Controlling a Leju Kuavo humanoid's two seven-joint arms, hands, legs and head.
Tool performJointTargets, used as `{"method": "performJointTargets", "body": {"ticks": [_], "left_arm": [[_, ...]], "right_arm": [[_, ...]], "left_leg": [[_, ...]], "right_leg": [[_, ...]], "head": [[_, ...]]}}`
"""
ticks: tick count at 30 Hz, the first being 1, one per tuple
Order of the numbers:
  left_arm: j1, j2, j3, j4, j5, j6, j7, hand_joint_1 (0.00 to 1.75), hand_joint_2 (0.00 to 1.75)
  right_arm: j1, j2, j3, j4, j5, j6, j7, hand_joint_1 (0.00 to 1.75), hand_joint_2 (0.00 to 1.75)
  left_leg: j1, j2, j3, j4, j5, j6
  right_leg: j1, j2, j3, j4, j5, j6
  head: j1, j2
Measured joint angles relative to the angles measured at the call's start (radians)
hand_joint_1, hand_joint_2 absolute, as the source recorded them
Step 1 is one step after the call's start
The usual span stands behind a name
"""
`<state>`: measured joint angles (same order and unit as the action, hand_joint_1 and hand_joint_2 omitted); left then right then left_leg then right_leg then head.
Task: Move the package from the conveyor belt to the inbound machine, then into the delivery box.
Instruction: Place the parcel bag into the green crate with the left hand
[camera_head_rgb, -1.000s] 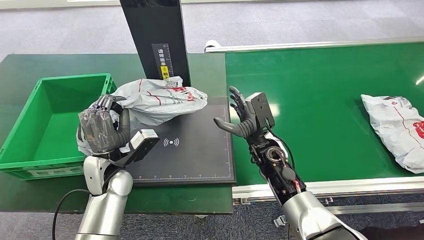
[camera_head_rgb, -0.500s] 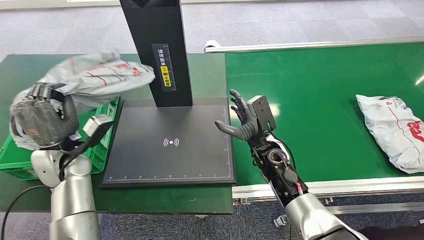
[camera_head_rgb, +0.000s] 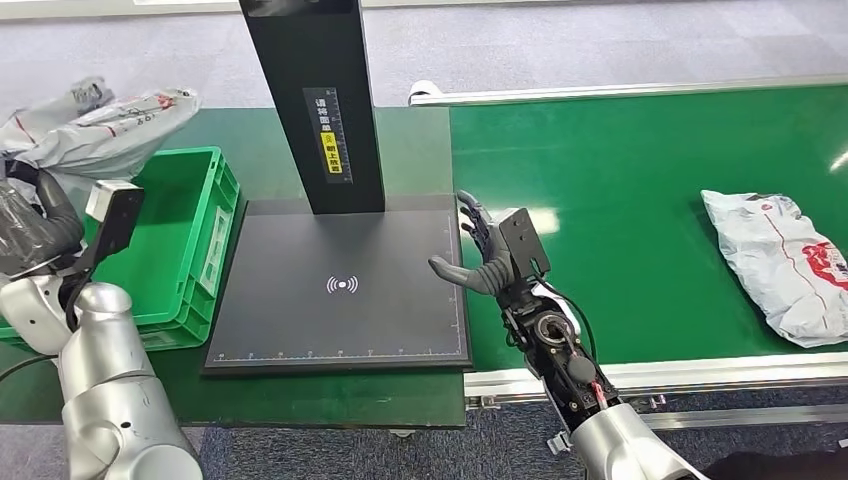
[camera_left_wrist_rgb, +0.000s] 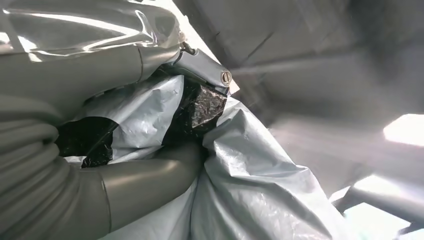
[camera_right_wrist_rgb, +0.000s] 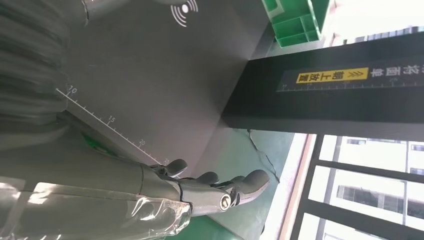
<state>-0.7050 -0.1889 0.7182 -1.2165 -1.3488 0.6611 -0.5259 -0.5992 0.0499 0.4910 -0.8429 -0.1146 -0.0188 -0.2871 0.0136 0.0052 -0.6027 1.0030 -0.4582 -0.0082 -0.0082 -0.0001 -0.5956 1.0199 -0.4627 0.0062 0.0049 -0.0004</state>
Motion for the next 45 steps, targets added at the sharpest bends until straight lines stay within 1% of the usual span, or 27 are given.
{"method": "performJointTargets", "body": {"ticks": [2,4,6,8,10,13,14,16,18,20,21,23,25,27,28,30,33,36,41,45], "left_arm": [[-0.009,0.023,-0.002,0.092,-0.069,0.000,0.151,1.75,1.75],[-0.024,0.048,-0.033,0.206,-0.082,-0.011,0.281,1.75,1.75],[-0.038,0.080,-0.098,0.326,-0.063,-0.030,0.405,1.75,1.75],[-0.040,0.110,-0.182,0.414,-0.047,-0.028,0.502,1.75,1.75],[-0.040,0.136,-0.262,0.476,-0.016,-0.012,0.546,1.75,1.75],[-0.040,0.172,-0.347,0.531,0.054,-0.005,0.550,1.75,1.75],[-0.040,0.182,-0.368,0.541,0.076,-0.003,0.546,1.75,1.75],[-0.037,0.196,-0.398,0.549,0.117,0.000,0.525,1.27,1.75],[-0.026,0.202,-0.411,0.535,0.148,0.000,0.487,0.40,1.75],[-0.010,0.201,-0.412,0.495,0.163,0.001,0.431,0.00,1.75],[-0.001,0.198,-0.407,0.470,0.166,0.001,0.391,0.00,1.75],[0.013,0.183,-0.381,0.411,0.178,0.001,0.277,0.00,1.75],[0.021,0.153,-0.328,0.351,0.212,0.001,0.123,0.00,1.75],[0.021,0.118,-0.267,0.310,0.274,0.001,-0.014,0.00,1.75],[0.019,0.104,-0.242,0.301,0.321,0.001,-0.065,0.00,1.75],[0.016,0.079,-0.214,0.297,0.435,0.001,-0.128,0.00,1.75],[0.016,0.055,-0.209,0.297,0.566,0.001,-0.163,0.00,1.75],[0.019,0.044,-0.232,0.294,0.641,0.000,-0.156,0.00,1.75],[0.029,0.044,-0.288,0.285,0.687,0.000,-0.143,0.00,1.75],[0.055,0.051,-0.366,0.263,0.828,0.000,-0.122,0.00,1.75]], "right_arm": [[0.007,-0.002,-0.001,-0.013,0.011,0.001,0.007,0.00,1.75],[0.011,-0.003,-0.004,-0.025,0.022,0.005,0.017,0.00,1.75],[0.013,-0.002,-0.009,-0.032,0.036,0.017,0.026,0.00,1.75],[0.012,-0.001,-0.014,-0.035,0.047,0.032,0.031,0.00,1.75],[0.012,0.000,-0.018,-0.035,0.053,0.039,0.033,0.00,1.75],[0.010,0.003,-0.022,-0.035,0.058,0.041,0.034,0.00,1.75],[0.009,0.003,-0.023,-0.035,0.059,0.042,0.034,0.00,1.75],[0.006,0.004,-0.023,-0.035,0.061,0.044,0.034,0.00,1.75],[0.005,0.004,-0.023,-0.035,0.061,0.047,0.034,0.00,1.75],[0.005,0.004,-0.023,-0.035,0.061,0.048,0.033,0.00,1.75],[0.005,0.004,-0.023,-0.035,0.061,0.048,0.033,0.00,1.75],[0.005,0.004,-0.022,-0.035,0.060,0.048,0.029,0.00,1.75],[0.005,0.003,-0.021,-0.035,0.057,0.048,0.024,0.00,1.75],[0.005,0.003,-0.021,-0.034,0.052,0.048,0.017,0.00,1.75],[0.004,0.002,-0.021,-0.034,0.050,0.048,0.013,0.00,1.75],[0.004,0.001,-0.021,-0.031,0.048,0.047,0.007,0.00,1.75],[0.002,-0.001,-0.020,-0.026,0.044,0.045,-0.002,0.00,1.75],[0.001,-0.004,-0.018,-0.022,0.047,0.037,-0.012,0.00,1.75],[0.000,-0.009,-0.014,-0.020,0.055,0.021,-0.025,0.00,1.75],[0.000,-0.012,-0.012,-0.020,0.056,0.003,-0.032,0.00,1.75]], "left_leg": [[0.000,0.000,0.000,0.000,0.000,0.000],[0.000,0.000,0.000,0.000,0.000,0.000],[0.000,0.000,-0.001,0.000,0.000,0.000],[0.000,0.000,-0.001,0.000,0.000,0.000],[0.000,0.001,-0.001,0.000,0.000,0.000],[0.000,0.000,-0.001,0.000,0.000,0.000],[0.000,0.000,-0.001,0.000,0.000,0.000],[0.000,0.000,-0.001,0.000,0.000,0.000],[0.000,0.000,-0.001,0.000,0.000,0.000],[0.000,0.000,-0.001,0.000,0.000,0.000],[0.000,0.000,-0.001,0.000,0.000,0.000],[0.000,0.000,-0.001,0.000,0.000,0.000],[0.000,0.000,-0.001,0.000,0.000,0.000],[0.000,0.000,-0.001,0.000,0.000,0.000],[0.000,0.000,-0.001,0.000,0.000,0.000],[0.000,0.000,-0.001,0.000,0.000,0.000],[0.000,-0.001,-0.001,0.000,0.000,0.000],[0.000,0.000,-0.001,0.000,0.000,0.000],[0.000,-0.001,-0.001,0.000,0.000,0.000],[0.000,-0.001,-0.001,0.000,0.000,0.000]], "right_leg": [[0.000,0.000,0.000,0.000,0.000,0.000],[0.000,0.000,-0.001,0.000,0.000,0.000],[0.000,0.000,0.000,0.000,0.000,0.000],[0.000,0.000,0.000,0.000,0.000,0.000],[0.000,0.000,0.000,0.000,0.000,0.000],[0.000,0.000,0.000,0.000,0.000,0.000],[0.000,0.000,0.000,0.000,0.000,0.000],[0.000,0.000,0.000,0.000,0.000,0.000],[0.000,0.000,0.000,0.000,0.000,0.000],[0.000,0.000,0.000,0.000,0.000,0.000],[0.000,0.000,0.000,0.000,0.000,0.000],[0.000,0.000,0.000,0.000,0.000,0.000],[0.000,0.000,0.000,0.000,0.000,0.000],[0.000,0.000,0.000,0.000,0.000,0.000],[0.000,0.000,0.000,0.000,0.000,0.000],[0.000,0.000,0.000,0.000,0.000,0.000],[0.000,0.000,0.000,0.000,0.000,0.000],[0.000,0.000,0.000,0.000,0.000,0.000],[0.000,0.000,0.000,0.000,0.000,0.000],[0.000,0.000,0.000,0.000,0.000,0.000]], "head": [[0.000,0.000],[0.000,0.000],[0.000,0.000],[0.000,0.000],[0.000,0.000],[0.000,0.000],[0.000,0.000],[0.000,0.000],[0.000,0.000],[0.000,0.000],[0.000,0.000],[0.000,0.000],[0.000,0.000],[0.000,0.000],[0.000,0.000],[0.000,0.000],[0.000,0.000],[0.000,0.000],[0.000,0.000],[0.000,0.000]]}}
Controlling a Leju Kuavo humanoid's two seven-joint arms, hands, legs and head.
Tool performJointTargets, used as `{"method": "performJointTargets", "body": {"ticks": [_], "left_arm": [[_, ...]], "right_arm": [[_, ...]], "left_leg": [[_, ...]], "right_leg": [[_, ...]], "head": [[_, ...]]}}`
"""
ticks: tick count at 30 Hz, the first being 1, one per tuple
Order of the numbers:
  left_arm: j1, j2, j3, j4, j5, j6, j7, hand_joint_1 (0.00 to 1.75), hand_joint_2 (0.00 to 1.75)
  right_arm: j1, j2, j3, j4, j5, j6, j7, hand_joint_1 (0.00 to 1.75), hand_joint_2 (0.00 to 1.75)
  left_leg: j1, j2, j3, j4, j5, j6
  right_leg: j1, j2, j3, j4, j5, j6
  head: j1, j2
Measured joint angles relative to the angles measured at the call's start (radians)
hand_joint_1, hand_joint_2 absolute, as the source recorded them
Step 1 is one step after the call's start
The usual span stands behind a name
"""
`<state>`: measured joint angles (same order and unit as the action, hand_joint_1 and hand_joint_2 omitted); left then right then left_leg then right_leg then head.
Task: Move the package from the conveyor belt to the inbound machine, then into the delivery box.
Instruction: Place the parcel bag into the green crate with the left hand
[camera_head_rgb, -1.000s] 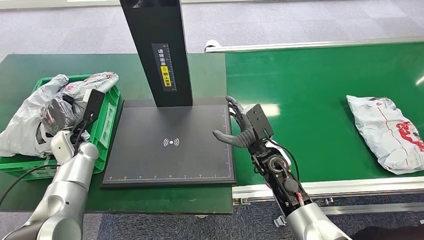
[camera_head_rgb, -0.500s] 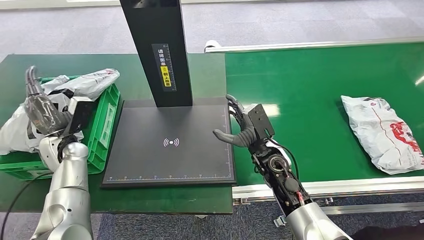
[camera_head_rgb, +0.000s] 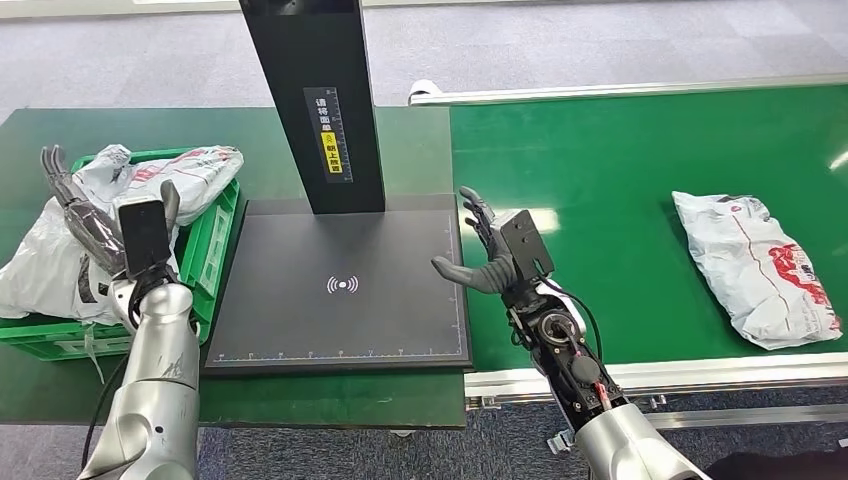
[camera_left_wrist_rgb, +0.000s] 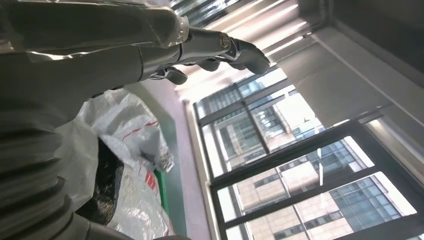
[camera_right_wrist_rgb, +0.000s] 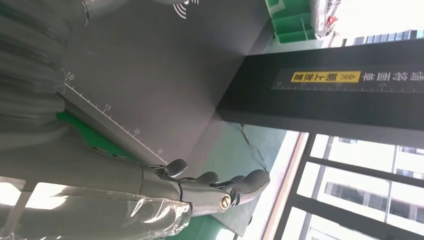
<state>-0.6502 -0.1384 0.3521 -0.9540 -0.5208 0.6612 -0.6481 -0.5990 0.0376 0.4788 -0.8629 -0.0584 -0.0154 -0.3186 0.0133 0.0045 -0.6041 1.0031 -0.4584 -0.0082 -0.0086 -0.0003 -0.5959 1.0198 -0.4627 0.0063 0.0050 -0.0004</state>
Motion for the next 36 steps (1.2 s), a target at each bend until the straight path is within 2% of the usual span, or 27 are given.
{"method": "performJointTargets", "body": {"ticks": [3,5,7,10,14,18,22,24,36], "left_arm": [[0.021,0.010,-0.071,-0.019,0.064,-0.001,0.019,0.00,1.75],[0.032,0.019,-0.118,-0.031,0.103,-0.015,0.052,0.00,1.75],[0.049,0.032,-0.186,-0.049,0.166,-0.070,0.110,0.00,1.75],[0.086,0.052,-0.311,-0.090,0.254,-0.203,0.176,0.00,1.75],[0.128,0.062,-0.424,-0.134,0.351,-0.320,0.214,0.00,1.75],[0.171,0.070,-0.496,-0.151,0.550,-0.562,0.258,0.00,1.75],[0.212,0.070,-0.562,-0.150,0.674,-0.776,0.279,0.00,1.75],[0.225,0.069,-0.587,-0.149,0.710,-0.851,0.295,0.00,1.75],[0.235,0.065,-0.631,-0.144,0.729,-0.894,0.326,0.00,1.75]], "right_arm": [[0.000,-0.003,0.001,0.000,0.002,-0.006,-0.003,0.00,1.75],[0.000,-0.004,0.001,0.000,0.000,-0.008,-0.008,0.00,0.87],[0.000,-0.007,0.000,0.000,-0.001,-0.016,-0.018,0.00,0.00],[-0.001,-0.012,-0.006,0.000,-0.002,-0.023,-0.030,0.00,0.00],[-0.005,-0.012,-0.014,0.002,-0.010,-0.017,-0.032,0.00,1.75],[-0.024,-0.007,-0.017,0.015,-0.030,0.015,-0.033,0.00,1.75],[-0.047,0.005,-0.016,0.031,-0.043,0.051,-0.030,0.00,1.75],[-0.059,0.014,-0.015,0.039,-0.051,0.063,-0.026,0.00,1.75],[-0.083,0.038,-0.012,0.066,-0.074,0.078,-0.019,0.00,1.75]], "left_leg": [[0.000,0.000,0.000,0.000,0.000,0.000],[0.000,0.000,0.000,0.000,0.000,0.000],[0.000,0.000,0.000,0.000,0.000,0.000],[0.000,-0.001,0.000,0.000,0.000,0.000],[0.000,0.001,-0.001,0.000,0.000,0.000],[0.000,0.000,0.000,0.000,0.000,0.000],[0.000,0.000,-0.001,0.000,0.000,0.000],[0.000,0.000,-0.001,0.000,0.000,0.000],[0.000,0.000,-0.001,0.000,0.000,0.000]], "right_leg": [[0.000,0.000,0.000,0.000,0.000,0.000],[0.000,0.000,0.000,0.000,0.000,0.000],[0.000,0.000,0.000,0.000,0.000,0.000],[0.000,-0.001,0.000,0.000,0.000,0.000],[0.000,0.000,0.000,0.000,0.000,0.000],[0.000,0.000,0.000,0.000,0.000,0.000],[0.000,0.000,-0.001,0.000,0.000,0.000],[0.000,0.000,-0.001,0.000,0.000,0.000],[0.000,0.000,-0.001,0.000,0.000,0.000]], "head": [[0.000,0.000],[0.000,0.000],[0.000,0.000],[0.000,0.000],[0.000,0.000],[0.000,0.000],[0.000,0.000],[0.000,0.000],[0.000,0.000]]}}
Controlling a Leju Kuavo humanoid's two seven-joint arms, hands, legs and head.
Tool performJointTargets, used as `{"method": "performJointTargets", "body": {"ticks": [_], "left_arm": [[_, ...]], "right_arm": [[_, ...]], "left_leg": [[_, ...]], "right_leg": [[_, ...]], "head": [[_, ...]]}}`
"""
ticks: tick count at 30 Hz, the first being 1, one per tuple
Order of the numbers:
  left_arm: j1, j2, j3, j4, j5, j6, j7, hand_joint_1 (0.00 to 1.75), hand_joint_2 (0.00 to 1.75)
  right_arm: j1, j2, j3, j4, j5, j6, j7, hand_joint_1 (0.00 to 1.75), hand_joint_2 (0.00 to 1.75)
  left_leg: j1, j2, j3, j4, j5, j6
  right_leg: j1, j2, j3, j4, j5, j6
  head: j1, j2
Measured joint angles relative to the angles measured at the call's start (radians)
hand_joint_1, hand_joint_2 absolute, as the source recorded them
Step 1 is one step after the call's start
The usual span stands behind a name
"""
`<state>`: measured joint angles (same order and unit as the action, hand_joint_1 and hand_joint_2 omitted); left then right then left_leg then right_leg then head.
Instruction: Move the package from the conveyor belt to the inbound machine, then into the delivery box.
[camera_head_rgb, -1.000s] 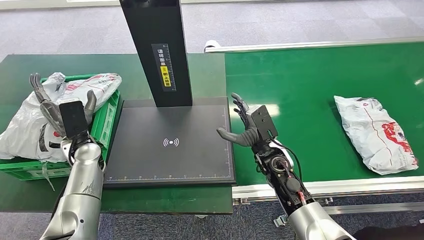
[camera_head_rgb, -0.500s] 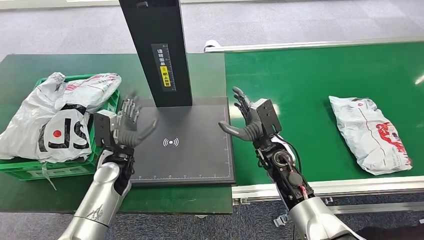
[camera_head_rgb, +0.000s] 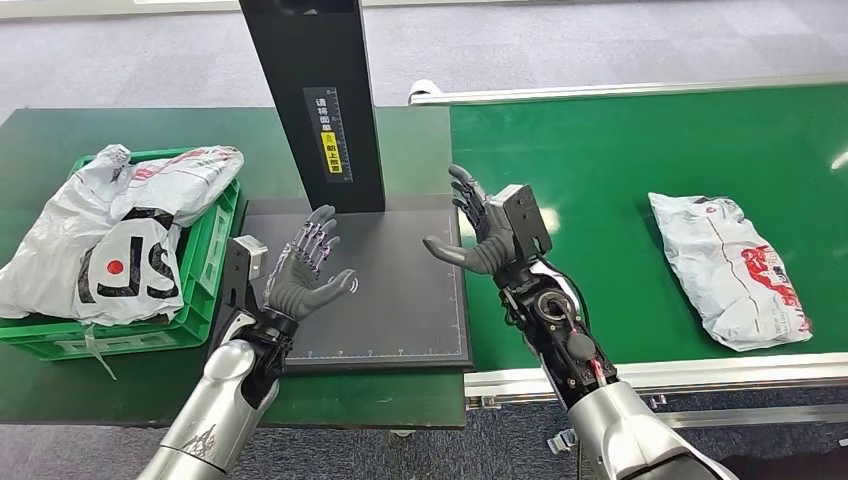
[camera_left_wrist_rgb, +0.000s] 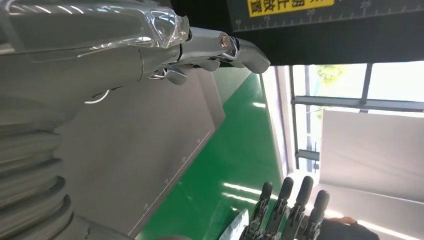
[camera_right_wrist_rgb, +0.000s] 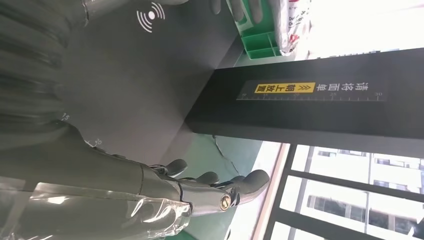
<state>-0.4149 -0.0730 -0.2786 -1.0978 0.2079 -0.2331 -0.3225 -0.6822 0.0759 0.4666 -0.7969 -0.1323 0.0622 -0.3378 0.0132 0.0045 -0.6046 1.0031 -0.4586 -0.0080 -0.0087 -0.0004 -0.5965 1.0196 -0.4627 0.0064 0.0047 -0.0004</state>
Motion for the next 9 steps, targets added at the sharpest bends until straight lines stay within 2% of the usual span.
{"method": "performJointTargets", "body": {"ticks": [9], "left_arm": [[-0.005,-0.009,-0.060,0.073,-0.104,-0.060,0.076,0.00,1.75]], "right_arm": [[-0.023,0.029,0.004,0.019,-0.040,0.028,0.025,0.00,1.75]], "left_leg": [[0.000,0.000,0.000,0.000,0.000,0.000]], "right_leg": [[0.000,0.000,0.000,0.000,0.000,0.000]], "head": [[0.000,0.000]]}}
